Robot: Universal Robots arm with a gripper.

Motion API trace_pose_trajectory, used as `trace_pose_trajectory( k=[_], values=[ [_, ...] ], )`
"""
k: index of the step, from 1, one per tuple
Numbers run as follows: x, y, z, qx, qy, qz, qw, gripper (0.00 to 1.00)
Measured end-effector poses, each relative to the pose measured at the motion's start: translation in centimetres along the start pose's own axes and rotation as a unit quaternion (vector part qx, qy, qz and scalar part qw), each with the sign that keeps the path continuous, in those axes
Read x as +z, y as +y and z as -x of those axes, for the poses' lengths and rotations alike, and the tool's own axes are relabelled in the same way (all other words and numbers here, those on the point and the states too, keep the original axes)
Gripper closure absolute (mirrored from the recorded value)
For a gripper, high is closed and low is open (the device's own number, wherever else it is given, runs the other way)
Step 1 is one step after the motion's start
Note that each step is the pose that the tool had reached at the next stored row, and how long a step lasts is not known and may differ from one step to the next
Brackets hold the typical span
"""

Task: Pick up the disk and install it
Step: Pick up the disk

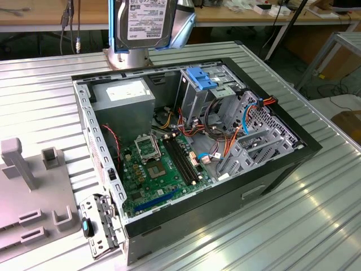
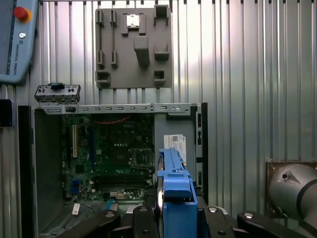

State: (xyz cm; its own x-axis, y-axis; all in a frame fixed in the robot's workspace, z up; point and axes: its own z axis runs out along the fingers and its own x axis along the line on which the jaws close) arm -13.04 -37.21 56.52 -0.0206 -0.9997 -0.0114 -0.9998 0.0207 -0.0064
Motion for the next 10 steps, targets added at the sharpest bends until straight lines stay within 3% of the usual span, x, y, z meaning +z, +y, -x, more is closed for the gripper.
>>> trace_pose_trajectory(
  k=[3, 7, 10],
  values=[
    [0.16, -0.59, -0.36, 0.0, 0.0001, 0.0005, 1.0, 0.63],
    [0.48, -0.88, -2.06, 0.0, 0.0, 0.0012, 1.0, 0.63],
    [0.69, -2.43, -2.34, 0.0, 0.0001, 0.0016, 1.0, 0.63]
  ],
)
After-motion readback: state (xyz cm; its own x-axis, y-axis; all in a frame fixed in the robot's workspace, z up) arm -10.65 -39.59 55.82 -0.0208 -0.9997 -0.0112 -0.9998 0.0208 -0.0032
